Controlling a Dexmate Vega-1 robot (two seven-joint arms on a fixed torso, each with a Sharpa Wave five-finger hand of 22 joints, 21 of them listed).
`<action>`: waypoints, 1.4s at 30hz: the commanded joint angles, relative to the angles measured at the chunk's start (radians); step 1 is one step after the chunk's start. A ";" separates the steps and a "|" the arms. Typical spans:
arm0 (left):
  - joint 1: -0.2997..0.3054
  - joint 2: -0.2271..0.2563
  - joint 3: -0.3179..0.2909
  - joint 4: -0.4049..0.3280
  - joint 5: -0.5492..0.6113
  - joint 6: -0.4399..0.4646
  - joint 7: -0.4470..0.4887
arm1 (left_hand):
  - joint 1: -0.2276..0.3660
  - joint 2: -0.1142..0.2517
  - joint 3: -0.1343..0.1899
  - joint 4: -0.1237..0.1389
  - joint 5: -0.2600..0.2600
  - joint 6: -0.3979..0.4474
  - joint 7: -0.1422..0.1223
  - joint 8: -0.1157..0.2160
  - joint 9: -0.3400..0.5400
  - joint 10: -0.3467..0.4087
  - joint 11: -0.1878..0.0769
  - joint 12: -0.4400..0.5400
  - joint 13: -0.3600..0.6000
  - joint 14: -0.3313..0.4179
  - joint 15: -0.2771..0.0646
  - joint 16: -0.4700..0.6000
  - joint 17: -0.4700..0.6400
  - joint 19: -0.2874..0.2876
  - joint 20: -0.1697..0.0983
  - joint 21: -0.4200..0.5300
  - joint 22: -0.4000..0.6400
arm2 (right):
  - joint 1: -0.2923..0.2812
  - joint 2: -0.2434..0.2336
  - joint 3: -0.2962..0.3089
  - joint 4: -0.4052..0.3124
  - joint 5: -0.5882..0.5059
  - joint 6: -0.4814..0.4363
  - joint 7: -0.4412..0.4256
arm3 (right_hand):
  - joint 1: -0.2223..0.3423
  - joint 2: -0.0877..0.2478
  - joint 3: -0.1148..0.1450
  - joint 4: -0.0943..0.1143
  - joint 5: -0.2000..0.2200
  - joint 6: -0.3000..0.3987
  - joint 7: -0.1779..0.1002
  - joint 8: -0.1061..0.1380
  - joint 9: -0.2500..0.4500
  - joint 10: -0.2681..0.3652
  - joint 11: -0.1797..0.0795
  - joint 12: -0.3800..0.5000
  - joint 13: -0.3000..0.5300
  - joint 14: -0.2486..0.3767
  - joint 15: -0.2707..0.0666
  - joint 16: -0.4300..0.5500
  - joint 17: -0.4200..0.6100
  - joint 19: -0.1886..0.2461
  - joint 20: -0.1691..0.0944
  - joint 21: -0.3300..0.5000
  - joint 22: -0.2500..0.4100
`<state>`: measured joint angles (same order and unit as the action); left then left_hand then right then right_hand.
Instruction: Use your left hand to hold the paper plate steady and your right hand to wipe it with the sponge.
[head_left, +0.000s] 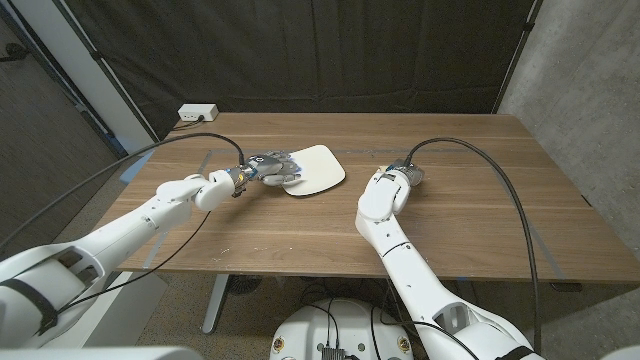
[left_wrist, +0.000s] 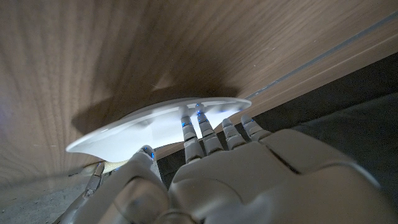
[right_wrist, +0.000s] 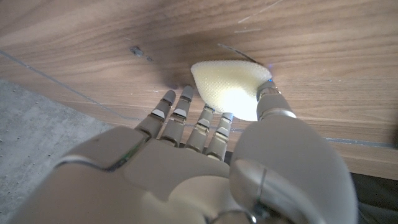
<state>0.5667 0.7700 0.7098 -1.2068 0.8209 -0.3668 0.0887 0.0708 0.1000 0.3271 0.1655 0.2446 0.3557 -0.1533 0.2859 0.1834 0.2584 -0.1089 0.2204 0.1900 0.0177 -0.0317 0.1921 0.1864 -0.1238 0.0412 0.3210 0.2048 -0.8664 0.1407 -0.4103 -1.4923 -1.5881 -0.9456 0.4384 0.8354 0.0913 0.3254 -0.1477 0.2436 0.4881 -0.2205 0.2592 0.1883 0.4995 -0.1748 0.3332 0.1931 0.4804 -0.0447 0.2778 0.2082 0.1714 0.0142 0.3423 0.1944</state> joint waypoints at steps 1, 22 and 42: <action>-0.017 -0.012 0.007 0.023 -0.002 -0.011 -0.009 | -0.004 -0.003 -0.007 0.000 0.006 0.055 0.053 0.002 0.005 0.001 0.003 -0.002 0.003 -0.007 -0.072 -0.003 -0.001 -0.007 -0.003 -0.005 0.001 | -0.029 -0.023 -0.004 -0.012 0.064 0.030 -0.113 | 0.070 0.023 0.000 -0.014 0.002 0.139 0.002 0.027 0.003 0.098 -0.016 0.034 0.008 0.080 -0.173 0.036 0.024 0.025 -0.013 0.011 0.006; -0.025 -0.018 0.011 0.026 0.002 -0.015 -0.009 | -0.008 -0.008 -0.012 -0.003 0.009 0.050 0.055 -0.006 0.006 -0.003 0.006 -0.006 0.003 -0.012 -0.082 -0.006 -0.002 -0.008 -0.012 -0.007 0.000 | -0.067 -0.035 0.012 -0.056 0.249 0.125 -0.462 | 0.171 0.056 -0.018 -0.001 -0.027 0.485 0.018 0.065 -0.004 0.319 -0.020 0.102 0.018 0.243 -0.184 0.114 0.080 0.092 -0.042 0.047 0.013; -0.014 -0.011 0.007 0.007 0.001 -0.012 -0.005 | -0.011 -0.010 -0.016 -0.004 0.011 0.049 0.054 -0.011 0.006 -0.002 0.004 -0.007 0.003 -0.013 -0.082 -0.006 -0.003 -0.008 -0.015 -0.008 0.000 | -0.003 -0.074 -0.007 -0.031 0.372 0.281 -0.576 | 0.157 0.052 -0.023 0.011 -0.032 0.478 0.010 0.045 -0.006 0.325 -0.023 0.093 0.011 0.256 -0.183 0.103 0.076 0.098 -0.039 0.053 0.014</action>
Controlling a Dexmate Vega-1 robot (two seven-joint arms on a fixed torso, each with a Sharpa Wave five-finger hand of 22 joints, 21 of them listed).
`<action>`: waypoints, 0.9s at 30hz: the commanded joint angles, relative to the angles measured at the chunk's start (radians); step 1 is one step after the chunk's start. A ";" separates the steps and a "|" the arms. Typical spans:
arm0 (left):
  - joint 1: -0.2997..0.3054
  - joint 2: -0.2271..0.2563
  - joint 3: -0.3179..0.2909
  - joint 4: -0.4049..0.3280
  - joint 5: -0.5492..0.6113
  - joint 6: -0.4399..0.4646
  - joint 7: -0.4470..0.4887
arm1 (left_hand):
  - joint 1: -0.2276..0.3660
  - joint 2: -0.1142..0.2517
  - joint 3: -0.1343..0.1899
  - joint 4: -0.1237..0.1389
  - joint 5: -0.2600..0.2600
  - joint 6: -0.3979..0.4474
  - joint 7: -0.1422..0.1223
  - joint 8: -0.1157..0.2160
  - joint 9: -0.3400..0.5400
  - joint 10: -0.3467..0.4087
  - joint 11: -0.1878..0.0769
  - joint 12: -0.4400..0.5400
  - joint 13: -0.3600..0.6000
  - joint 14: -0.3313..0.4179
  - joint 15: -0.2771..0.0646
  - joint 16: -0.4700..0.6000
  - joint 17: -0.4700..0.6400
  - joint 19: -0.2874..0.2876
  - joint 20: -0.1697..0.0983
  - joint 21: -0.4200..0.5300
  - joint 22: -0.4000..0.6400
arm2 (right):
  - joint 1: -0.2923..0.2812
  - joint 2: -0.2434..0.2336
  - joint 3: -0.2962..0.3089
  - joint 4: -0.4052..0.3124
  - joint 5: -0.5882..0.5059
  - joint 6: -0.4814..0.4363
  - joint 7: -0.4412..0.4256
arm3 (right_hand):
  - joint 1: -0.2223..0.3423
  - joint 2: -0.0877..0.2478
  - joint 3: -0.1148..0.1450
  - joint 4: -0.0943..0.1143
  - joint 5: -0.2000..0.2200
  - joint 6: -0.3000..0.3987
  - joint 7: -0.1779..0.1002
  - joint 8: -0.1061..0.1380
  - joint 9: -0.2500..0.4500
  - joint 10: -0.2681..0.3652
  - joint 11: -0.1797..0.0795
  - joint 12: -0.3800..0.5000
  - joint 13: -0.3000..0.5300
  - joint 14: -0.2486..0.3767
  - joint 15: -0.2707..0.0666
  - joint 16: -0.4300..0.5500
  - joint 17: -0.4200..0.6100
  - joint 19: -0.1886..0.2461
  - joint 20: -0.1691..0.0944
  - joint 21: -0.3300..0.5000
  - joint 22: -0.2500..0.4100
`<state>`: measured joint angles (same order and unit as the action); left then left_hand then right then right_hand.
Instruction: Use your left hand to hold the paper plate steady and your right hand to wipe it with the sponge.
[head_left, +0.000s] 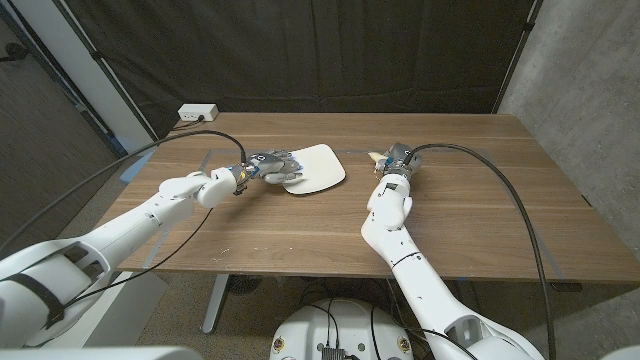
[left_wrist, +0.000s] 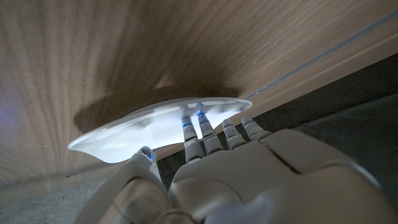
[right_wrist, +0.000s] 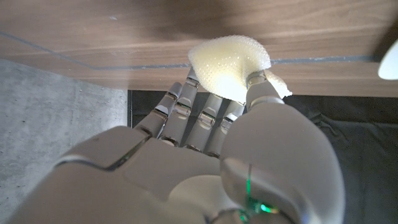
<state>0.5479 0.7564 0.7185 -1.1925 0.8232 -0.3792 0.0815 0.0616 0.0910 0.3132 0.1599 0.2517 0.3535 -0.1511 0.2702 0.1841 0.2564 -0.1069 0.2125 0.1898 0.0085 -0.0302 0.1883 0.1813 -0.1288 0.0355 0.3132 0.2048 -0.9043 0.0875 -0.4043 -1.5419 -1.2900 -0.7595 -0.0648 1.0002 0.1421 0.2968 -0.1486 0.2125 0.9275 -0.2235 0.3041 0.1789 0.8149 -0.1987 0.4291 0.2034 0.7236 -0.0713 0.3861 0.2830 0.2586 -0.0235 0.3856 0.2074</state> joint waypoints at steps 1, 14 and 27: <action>0.005 0.003 -0.002 -0.008 -0.001 0.002 0.003 | -0.002 -0.001 -0.002 0.002 0.004 0.051 0.052 0.004 0.005 -0.001 0.002 0.001 0.003 -0.005 -0.083 -0.002 0.002 -0.003 -0.009 0.000 0.000 | 0.038 -0.024 -0.016 0.020 0.077 0.101 -0.071 | -0.008 0.000 0.005 0.012 -0.001 0.037 0.013 -0.001 0.003 0.010 0.001 -0.003 0.001 0.013 -0.156 -0.005 0.001 0.011 -0.002 0.010 0.001; 0.009 0.001 -0.003 -0.011 -0.002 0.008 0.002 | -0.004 -0.001 -0.004 0.002 0.006 0.051 0.052 0.001 0.006 0.000 0.003 0.000 0.003 -0.005 -0.084 -0.002 0.002 -0.003 -0.010 -0.001 0.000 | 0.070 -0.053 -0.051 0.044 0.124 0.208 -0.066 | -0.009 -0.003 0.004 0.013 -0.002 0.031 0.012 -0.013 0.003 0.008 0.001 -0.011 -0.002 0.015 -0.159 -0.013 -0.001 0.010 0.000 0.012 0.002; 0.011 0.000 -0.003 -0.017 -0.002 0.015 -0.003 | -0.005 -0.001 -0.005 0.001 0.007 0.052 0.052 -0.001 0.006 0.001 0.002 0.000 0.003 -0.004 -0.085 -0.002 0.002 -0.003 -0.009 -0.002 0.000 | 0.129 -0.072 -0.072 0.115 0.170 0.316 -0.067 | -0.008 -0.005 0.003 0.012 -0.002 0.037 0.014 -0.018 0.003 0.010 0.001 -0.014 -0.002 0.017 -0.159 -0.016 -0.001 0.009 0.001 0.013 0.002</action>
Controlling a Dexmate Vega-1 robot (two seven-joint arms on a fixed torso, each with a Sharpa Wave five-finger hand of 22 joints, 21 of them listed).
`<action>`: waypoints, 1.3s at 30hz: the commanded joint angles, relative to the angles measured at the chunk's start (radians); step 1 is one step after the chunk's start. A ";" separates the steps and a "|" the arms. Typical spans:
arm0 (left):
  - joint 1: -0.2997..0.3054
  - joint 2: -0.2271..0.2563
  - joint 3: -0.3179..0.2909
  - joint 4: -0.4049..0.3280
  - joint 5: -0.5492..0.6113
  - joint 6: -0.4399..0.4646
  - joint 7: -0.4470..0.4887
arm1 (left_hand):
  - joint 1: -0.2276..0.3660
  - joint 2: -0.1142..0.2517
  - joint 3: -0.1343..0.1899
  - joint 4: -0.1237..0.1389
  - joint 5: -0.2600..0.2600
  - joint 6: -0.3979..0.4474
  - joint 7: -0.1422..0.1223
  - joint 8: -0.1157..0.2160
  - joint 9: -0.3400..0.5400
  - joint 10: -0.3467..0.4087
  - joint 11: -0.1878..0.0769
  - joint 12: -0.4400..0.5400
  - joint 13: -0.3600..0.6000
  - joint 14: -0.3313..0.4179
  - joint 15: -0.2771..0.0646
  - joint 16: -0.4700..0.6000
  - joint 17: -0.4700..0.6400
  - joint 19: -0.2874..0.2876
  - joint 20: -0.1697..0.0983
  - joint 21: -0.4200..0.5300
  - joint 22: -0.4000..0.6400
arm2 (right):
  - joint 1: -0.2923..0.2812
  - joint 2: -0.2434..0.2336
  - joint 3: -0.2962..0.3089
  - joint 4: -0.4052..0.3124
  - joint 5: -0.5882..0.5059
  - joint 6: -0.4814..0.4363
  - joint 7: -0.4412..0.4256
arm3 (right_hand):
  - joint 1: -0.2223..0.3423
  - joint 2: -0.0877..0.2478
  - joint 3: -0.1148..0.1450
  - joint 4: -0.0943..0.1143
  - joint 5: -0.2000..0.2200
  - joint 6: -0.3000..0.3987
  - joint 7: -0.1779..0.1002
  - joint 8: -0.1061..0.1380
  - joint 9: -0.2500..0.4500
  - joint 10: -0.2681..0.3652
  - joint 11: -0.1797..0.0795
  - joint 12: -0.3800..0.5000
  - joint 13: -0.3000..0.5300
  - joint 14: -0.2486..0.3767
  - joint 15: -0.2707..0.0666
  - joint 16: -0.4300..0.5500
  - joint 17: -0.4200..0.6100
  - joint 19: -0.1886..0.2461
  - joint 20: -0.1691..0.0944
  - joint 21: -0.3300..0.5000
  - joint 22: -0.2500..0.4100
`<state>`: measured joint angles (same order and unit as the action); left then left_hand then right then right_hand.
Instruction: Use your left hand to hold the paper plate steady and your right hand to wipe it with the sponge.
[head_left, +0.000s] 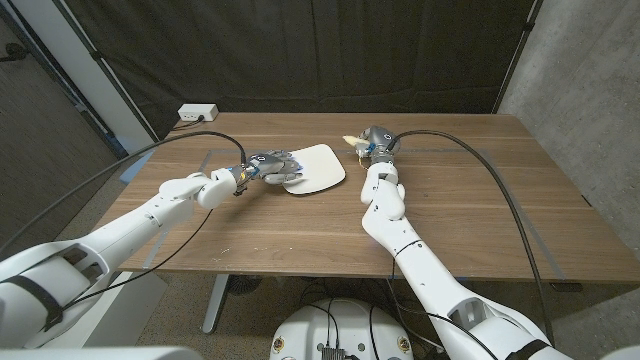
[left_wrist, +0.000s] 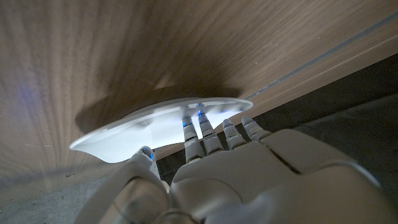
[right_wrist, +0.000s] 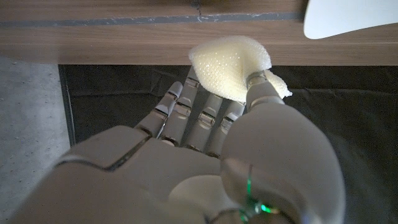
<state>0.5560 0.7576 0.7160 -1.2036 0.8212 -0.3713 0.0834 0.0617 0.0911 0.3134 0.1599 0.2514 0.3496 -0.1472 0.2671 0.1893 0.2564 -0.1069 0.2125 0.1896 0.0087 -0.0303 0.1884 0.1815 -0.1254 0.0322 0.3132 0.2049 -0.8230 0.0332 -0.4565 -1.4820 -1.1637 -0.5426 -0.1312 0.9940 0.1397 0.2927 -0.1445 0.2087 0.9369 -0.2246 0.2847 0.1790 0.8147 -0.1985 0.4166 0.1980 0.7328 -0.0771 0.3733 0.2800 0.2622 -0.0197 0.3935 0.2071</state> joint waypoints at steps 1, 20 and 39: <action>0.003 -0.001 0.000 -0.006 0.001 0.007 -0.005 | -0.005 -0.001 -0.006 0.001 0.008 0.057 0.048 0.002 0.001 0.001 0.002 0.000 0.003 -0.005 -0.085 -0.002 0.002 -0.006 -0.007 -0.002 0.000 | 0.053 -0.018 -0.022 0.062 0.048 0.109 -0.002 | -0.002 -0.002 0.007 0.008 0.002 0.030 0.016 0.002 0.003 0.010 0.001 -0.002 0.004 0.008 -0.154 -0.003 0.003 0.005 -0.002 0.005 0.002; 0.025 0.013 -0.011 -0.036 -0.005 0.028 -0.008 | -0.006 0.001 -0.007 0.001 0.010 0.058 0.049 -0.002 0.001 0.002 0.003 -0.001 0.004 -0.005 -0.087 -0.002 0.001 -0.006 -0.007 -0.002 0.000 | 0.172 -0.038 -0.062 0.219 0.080 0.261 0.002 | 0.001 -0.003 0.007 0.007 0.002 0.028 0.014 -0.009 0.003 0.012 0.001 -0.007 0.004 0.010 -0.154 -0.009 0.003 0.005 -0.003 0.007 0.003; 0.045 0.031 -0.023 -0.055 -0.013 0.039 -0.004 | -0.006 0.002 -0.008 0.000 0.012 0.058 0.046 -0.006 0.001 0.003 0.003 -0.001 0.004 -0.004 -0.087 -0.002 0.001 -0.006 -0.006 -0.003 0.000 | 0.305 -0.027 -0.114 0.437 0.096 0.409 0.024 | 0.001 -0.002 0.006 0.008 0.002 0.034 0.015 -0.016 0.004 0.016 0.001 -0.010 0.006 0.014 -0.154 -0.014 0.004 0.006 -0.005 0.010 0.003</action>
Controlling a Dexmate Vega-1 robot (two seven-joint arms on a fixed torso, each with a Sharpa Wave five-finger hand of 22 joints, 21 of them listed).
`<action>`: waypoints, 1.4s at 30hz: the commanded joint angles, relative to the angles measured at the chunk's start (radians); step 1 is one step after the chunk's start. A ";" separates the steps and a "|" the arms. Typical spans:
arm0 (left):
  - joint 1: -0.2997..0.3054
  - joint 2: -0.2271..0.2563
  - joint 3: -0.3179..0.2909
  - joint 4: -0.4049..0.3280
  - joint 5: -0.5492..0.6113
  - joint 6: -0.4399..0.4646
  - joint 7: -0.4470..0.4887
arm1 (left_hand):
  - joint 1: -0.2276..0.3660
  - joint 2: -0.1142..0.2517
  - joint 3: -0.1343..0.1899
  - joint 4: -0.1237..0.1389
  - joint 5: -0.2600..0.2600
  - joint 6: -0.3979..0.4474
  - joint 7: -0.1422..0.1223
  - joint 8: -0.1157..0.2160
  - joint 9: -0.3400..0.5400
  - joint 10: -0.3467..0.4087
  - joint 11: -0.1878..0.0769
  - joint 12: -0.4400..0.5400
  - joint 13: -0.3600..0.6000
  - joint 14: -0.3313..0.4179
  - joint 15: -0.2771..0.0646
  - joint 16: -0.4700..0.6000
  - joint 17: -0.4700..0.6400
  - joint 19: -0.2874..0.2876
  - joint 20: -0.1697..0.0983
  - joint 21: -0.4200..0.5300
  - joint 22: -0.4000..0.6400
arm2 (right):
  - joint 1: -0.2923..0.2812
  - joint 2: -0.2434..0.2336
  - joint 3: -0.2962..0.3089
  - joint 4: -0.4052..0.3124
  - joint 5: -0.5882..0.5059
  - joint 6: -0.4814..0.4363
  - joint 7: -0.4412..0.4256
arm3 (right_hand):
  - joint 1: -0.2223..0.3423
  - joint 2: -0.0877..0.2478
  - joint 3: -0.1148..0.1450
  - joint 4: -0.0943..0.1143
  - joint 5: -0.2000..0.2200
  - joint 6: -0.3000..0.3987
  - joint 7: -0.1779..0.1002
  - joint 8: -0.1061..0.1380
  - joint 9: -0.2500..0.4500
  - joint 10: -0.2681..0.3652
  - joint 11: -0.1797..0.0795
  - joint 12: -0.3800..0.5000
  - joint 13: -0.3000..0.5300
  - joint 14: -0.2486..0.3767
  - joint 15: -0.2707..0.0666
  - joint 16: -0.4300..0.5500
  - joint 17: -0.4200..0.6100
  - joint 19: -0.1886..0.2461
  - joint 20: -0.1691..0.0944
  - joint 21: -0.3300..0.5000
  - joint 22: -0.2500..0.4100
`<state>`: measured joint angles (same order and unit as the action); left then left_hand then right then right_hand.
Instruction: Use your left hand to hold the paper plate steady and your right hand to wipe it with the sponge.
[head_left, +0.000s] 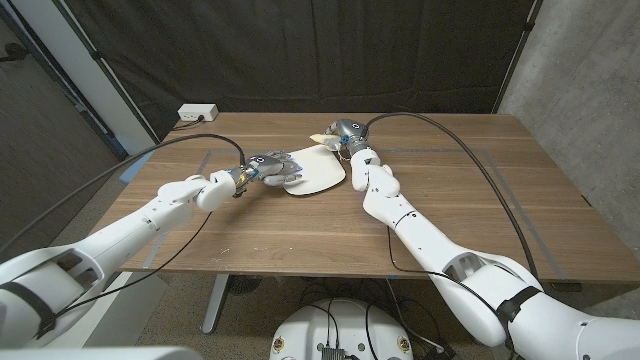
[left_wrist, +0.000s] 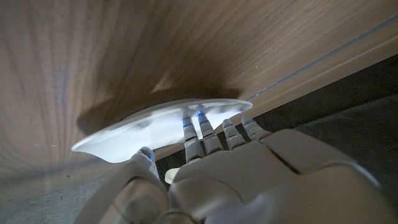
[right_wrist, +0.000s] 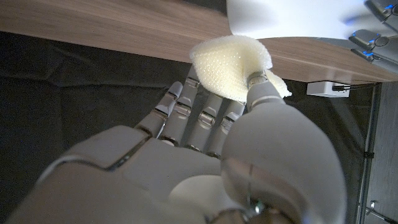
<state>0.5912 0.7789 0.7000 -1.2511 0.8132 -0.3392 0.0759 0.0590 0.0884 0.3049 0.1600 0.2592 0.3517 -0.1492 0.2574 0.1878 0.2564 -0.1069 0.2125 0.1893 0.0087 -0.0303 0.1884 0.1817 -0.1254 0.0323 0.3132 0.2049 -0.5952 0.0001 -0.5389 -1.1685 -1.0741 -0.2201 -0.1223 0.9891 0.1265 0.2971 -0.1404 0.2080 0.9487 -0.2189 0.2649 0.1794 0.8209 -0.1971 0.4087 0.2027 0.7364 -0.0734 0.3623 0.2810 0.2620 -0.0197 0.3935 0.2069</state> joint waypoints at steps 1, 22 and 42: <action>0.010 0.010 -0.007 -0.007 -0.005 0.007 0.005 | -0.003 0.005 0.000 0.000 0.004 0.056 0.048 0.004 0.003 0.003 0.002 -0.001 0.004 -0.004 -0.087 -0.002 0.001 -0.006 -0.007 -0.003 0.000 | 0.081 0.006 -0.033 0.130 0.007 0.093 0.019 | 0.005 0.010 0.001 0.004 0.003 0.023 0.009 0.003 0.004 0.010 -0.001 -0.003 0.002 0.011 -0.157 -0.002 0.004 0.005 -0.006 0.010 0.003; -0.005 0.005 -0.003 0.018 -0.016 -0.013 0.003 | -0.003 0.005 -0.001 -0.001 0.006 0.057 0.049 0.001 0.003 0.002 0.002 -0.002 0.004 -0.004 -0.088 -0.003 0.001 -0.006 -0.009 -0.004 -0.001 | 0.210 0.051 -0.076 0.409 -0.041 0.097 -0.007 | 0.013 0.010 0.001 0.001 0.003 0.029 0.009 -0.006 0.004 0.003 -0.002 -0.013 0.003 0.012 -0.159 -0.008 0.007 0.003 -0.007 0.012 0.003; -0.041 -0.022 0.012 0.072 -0.012 -0.038 0.006 | -0.004 0.003 -0.004 -0.001 0.007 0.055 0.050 -0.004 0.003 0.000 0.004 -0.004 0.004 -0.005 -0.088 -0.003 0.001 -0.006 -0.010 -0.005 -0.001 | 0.155 0.013 -0.098 0.326 -0.092 0.039 0.068 | 0.019 0.012 -0.003 0.001 0.003 0.080 0.017 -0.002 0.007 -0.009 -0.001 -0.025 0.007 0.010 -0.159 -0.015 0.013 -0.005 -0.008 0.013 0.003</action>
<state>0.5710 0.7738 0.7021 -1.2106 0.7972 -0.3624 0.0784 0.0591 0.0885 0.3051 0.1601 0.2629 0.3576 -0.1449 0.2530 0.1892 0.2564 -0.1070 0.2125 0.1897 0.0087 -0.0303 0.1885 0.1818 -0.1310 0.0268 0.3133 0.2049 -0.3689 0.0597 -0.6242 -0.7103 -1.1275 -0.1282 -0.1361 1.0004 0.1291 0.2967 -0.1408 0.2050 0.9654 -0.2217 0.2461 0.1794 0.8091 -0.1967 0.3855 0.2065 0.7416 -0.0786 0.3478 0.2905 0.2581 -0.0236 0.4009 0.2068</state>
